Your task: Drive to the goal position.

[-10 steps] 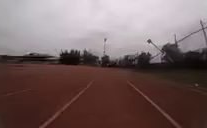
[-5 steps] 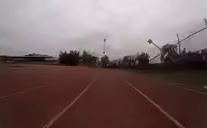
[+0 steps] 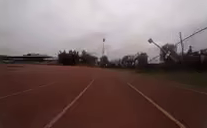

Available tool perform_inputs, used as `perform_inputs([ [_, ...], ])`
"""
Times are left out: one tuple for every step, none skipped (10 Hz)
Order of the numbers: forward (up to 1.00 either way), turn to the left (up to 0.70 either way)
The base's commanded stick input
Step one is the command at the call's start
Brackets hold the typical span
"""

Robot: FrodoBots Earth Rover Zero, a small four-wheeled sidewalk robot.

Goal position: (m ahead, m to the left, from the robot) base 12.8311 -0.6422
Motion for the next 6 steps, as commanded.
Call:
perform_inputs([
  [0.70,-0.35],
  [0.70,-0.28],
  [0.70,-0.07],
  [0.70,0.00],
  [0.70,0.00],
  [0.70,0.00],
])
